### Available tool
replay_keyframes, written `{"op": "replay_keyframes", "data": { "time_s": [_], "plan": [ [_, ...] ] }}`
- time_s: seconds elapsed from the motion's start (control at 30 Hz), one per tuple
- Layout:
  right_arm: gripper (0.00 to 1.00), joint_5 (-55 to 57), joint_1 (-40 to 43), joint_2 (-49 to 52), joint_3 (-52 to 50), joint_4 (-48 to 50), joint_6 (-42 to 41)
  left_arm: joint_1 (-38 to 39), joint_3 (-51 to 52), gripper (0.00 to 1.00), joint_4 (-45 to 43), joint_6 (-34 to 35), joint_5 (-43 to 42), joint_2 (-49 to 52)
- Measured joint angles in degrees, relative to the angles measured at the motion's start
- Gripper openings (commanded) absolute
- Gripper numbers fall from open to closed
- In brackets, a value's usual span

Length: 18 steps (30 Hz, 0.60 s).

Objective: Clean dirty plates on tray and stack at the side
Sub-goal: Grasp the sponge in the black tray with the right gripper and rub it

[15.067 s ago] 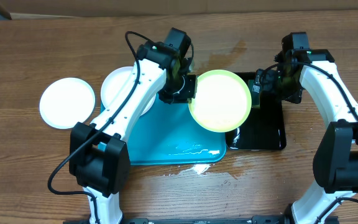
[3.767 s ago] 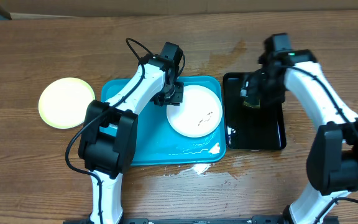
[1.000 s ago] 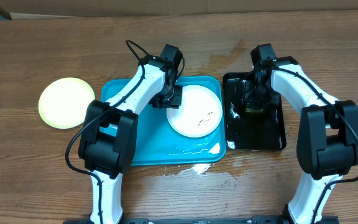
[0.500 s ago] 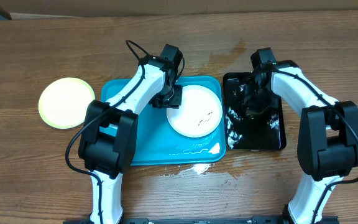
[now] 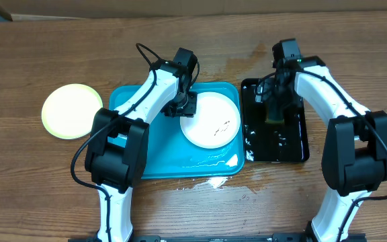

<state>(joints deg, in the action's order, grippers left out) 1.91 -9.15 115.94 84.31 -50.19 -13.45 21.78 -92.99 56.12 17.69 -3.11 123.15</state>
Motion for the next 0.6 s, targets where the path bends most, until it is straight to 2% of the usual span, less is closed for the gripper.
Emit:
{"op": "replay_keyframes", "data": {
  "time_s": [0.13, 0.3, 0.5, 0.6],
  "plan": [
    [0.84, 0.00, 0.00, 0.00, -3.13, 3.45, -0.02, 0.00, 0.00, 0.42, 0.02, 0.00, 0.02, 0.00],
    [0.76, 0.00, 0.00, 0.00, -5.55, 6.67, 0.02, 0.00, 0.02, 0.42, 0.00, 0.00, 0.02, 0.00],
    [0.75, 0.02, 0.00, 0.00, -5.84, 7.13, 0.00, 0.00, 0.00, 0.47, 0.02, 0.00, 1.05, 0.00],
    [0.76, 0.02, 0.00, 0.00, -5.86, 6.82, 0.00, 0.00, 0.00, 0.45, 0.02, 0.02, 1.99, 0.00]
  ]
}}
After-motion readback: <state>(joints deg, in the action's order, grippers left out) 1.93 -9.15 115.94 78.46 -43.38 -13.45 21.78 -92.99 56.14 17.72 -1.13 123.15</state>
